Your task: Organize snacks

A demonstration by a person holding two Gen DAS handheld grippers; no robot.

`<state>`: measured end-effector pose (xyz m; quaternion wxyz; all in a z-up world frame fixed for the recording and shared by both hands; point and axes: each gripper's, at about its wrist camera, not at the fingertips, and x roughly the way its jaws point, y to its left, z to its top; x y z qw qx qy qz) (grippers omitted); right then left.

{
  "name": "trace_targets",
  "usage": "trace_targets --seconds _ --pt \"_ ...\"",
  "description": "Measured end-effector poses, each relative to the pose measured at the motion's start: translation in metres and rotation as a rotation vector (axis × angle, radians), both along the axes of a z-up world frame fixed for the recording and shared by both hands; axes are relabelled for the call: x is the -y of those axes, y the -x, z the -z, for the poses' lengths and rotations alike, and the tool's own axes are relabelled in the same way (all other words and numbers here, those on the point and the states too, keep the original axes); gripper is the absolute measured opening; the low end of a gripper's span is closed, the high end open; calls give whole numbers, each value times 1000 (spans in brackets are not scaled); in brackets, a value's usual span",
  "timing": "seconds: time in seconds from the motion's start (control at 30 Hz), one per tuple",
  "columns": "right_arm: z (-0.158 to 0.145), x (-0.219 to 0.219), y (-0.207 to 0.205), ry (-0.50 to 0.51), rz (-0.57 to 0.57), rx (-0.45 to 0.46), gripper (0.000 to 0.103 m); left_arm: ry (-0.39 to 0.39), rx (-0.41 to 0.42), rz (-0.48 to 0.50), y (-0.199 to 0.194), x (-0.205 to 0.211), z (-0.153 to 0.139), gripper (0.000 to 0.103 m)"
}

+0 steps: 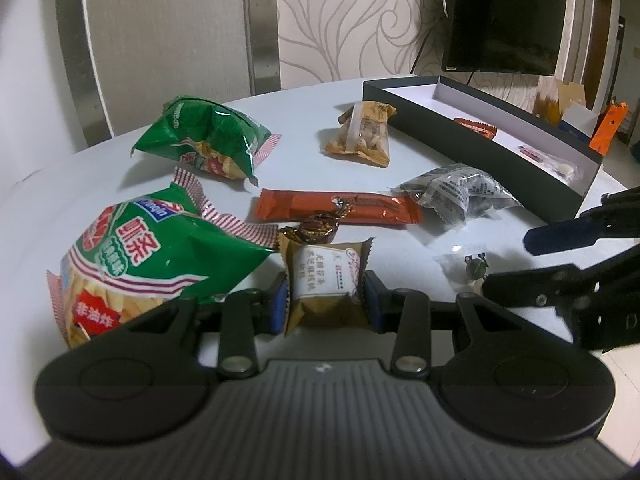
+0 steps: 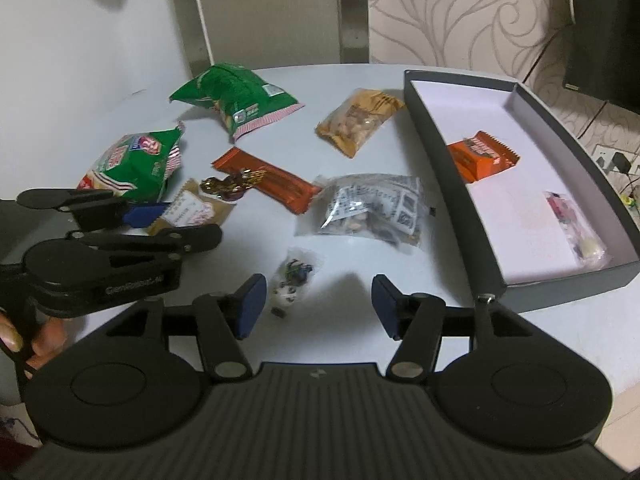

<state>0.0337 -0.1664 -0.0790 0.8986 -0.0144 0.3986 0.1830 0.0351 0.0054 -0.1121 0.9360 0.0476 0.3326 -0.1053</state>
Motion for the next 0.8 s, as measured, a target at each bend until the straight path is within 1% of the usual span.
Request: trace_targets --seconds 0.07,0.13,0.2,0.23,0.27,0.3,0.37,0.43,0.5,0.53,0.57,0.67,0.73,0.8 --pt "1 -5 0 -2 -16 0 64 -3 -1 0 0 0 0 42" --pt "4 -13 -1 36 -33 8 64 -1 -3 0 0 0 0 42" --pt "10 -17 -5 64 -27 1 64 -1 -4 0 1 -1 0 42" --pt "13 -17 -7 78 -12 -10 66 -1 -4 0 2 -1 0 42" --pt "14 -16 -6 80 -14 3 72 0 -4 0 2 -2 0 42" --pt "15 -17 -7 87 -21 2 74 1 -3 -1 2 -2 0 42" --pt "17 -17 -7 100 -17 3 82 3 -4 -2 2 -3 0 42" --pt "17 -18 -9 100 -11 -6 84 3 -5 -3 2 -3 0 42" --pt "17 -21 -9 121 -32 13 82 1 -4 -1 2 -3 0 42" --pt "16 -23 -9 132 -46 27 75 2 -4 0 2 -3 0 42" --pt "15 -23 -8 128 -52 33 57 2 -4 0 2 -3 0 42" --pt "11 -23 -11 105 -55 18 27 3 -4 1 2 -3 -1 42" --pt "10 -26 -9 132 -65 32 17 6 -4 0 2 -4 0 42" --pt "11 -26 -6 132 -68 32 17 6 -4 2 2 -3 -1 42"
